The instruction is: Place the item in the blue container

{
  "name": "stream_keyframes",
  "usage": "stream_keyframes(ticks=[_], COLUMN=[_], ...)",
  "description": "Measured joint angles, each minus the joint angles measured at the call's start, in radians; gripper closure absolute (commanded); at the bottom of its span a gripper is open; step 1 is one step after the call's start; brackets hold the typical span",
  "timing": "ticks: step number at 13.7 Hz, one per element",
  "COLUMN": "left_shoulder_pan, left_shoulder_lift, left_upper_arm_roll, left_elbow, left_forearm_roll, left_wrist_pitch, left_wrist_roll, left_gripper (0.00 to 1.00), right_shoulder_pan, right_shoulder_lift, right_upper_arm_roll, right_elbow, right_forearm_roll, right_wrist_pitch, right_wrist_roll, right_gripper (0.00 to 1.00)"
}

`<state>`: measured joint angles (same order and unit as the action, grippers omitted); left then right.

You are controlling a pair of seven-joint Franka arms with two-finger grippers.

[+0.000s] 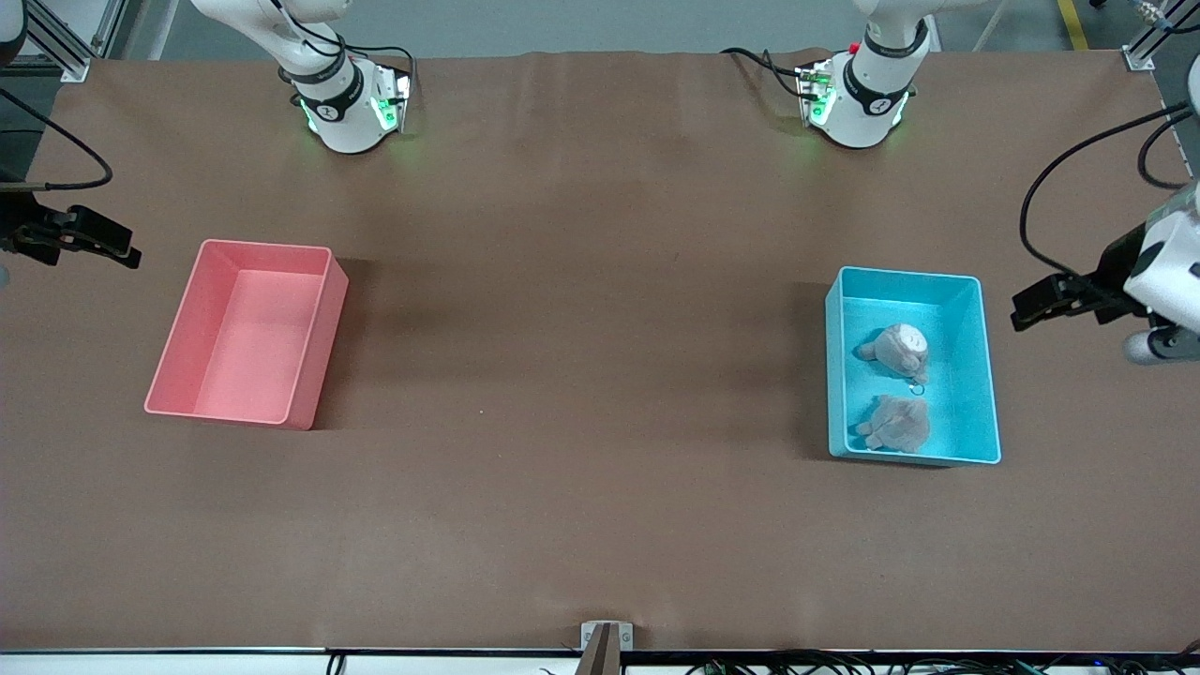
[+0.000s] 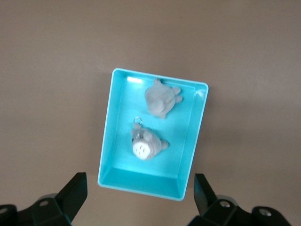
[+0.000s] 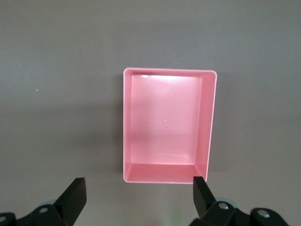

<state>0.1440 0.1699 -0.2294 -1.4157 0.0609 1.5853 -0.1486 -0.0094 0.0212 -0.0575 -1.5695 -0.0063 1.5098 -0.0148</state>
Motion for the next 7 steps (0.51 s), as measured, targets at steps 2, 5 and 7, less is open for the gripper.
stream_keyframes(ticks=[2,5,7], left_shoulder_pan=[-0.002,-0.012,-0.055], left_shoulder_lift=[-0.036,-0.095,-0.140], left_upper_arm_roll=[-0.001,-0.011,0.002], left_elbow=[0.017,0.015,-0.022], left_forearm_roll=[0.000,0.000,0.000], left_wrist_pitch=[-0.056,-0.145,-0.159], left_wrist_roll=[0.001,0.002,0.001], left_gripper=[0.00,0.00,0.00], right_shoulder_pan=[0.000,0.000,0.000], right_shoulder_lift=[0.001,-0.024,-0.055], right_upper_arm_roll=[0.002,0.003,0.004], right_elbow=[0.002,0.003,0.003], right_forearm_roll=[0.000,0.000,0.000], right_wrist_pitch=[-0.022,-0.045,-0.075], right_wrist_roll=[0.000,0.000,0.000], right_gripper=[0.00,0.00,0.00])
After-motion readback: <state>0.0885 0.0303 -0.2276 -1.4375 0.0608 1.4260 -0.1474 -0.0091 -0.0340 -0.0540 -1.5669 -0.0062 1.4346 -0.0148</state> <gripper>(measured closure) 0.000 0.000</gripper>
